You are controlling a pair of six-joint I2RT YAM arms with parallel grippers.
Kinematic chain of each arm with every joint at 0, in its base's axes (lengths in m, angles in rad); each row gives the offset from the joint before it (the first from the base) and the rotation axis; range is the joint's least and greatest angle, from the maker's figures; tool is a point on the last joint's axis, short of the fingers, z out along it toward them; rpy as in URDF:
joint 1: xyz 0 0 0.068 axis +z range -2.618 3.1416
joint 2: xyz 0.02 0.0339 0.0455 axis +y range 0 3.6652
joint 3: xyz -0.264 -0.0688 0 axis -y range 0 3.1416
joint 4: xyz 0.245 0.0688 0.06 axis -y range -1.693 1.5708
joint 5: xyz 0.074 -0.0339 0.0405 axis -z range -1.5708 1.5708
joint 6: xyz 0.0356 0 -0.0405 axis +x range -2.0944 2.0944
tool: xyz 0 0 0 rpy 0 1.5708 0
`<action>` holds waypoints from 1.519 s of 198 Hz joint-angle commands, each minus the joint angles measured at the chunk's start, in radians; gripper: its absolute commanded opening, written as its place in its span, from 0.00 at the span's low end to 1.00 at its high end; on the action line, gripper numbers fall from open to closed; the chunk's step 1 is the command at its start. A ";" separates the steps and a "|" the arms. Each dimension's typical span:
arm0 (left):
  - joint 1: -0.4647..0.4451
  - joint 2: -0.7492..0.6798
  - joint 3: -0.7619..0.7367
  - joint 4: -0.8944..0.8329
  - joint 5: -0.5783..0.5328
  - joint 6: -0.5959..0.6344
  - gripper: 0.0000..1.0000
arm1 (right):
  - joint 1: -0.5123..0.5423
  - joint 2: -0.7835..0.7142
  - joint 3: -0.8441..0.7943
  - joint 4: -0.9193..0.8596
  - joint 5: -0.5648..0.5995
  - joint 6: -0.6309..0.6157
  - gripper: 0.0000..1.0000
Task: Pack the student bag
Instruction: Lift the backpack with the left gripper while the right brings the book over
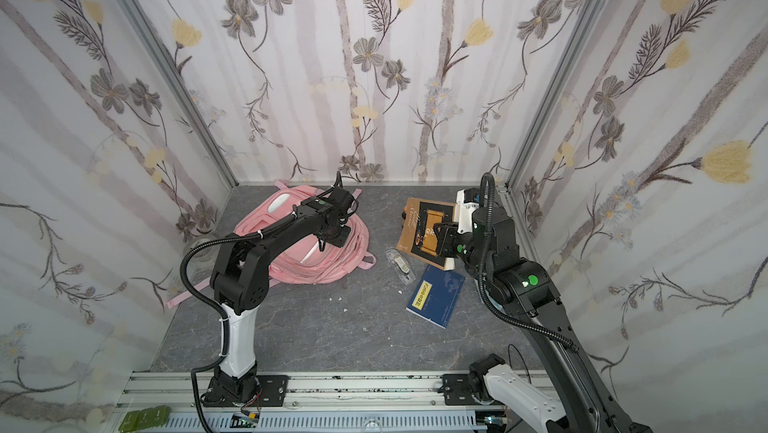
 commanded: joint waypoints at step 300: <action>0.080 -0.384 0.239 -0.128 0.211 -0.142 0.00 | 0.118 0.327 -0.188 0.762 -0.293 0.593 0.00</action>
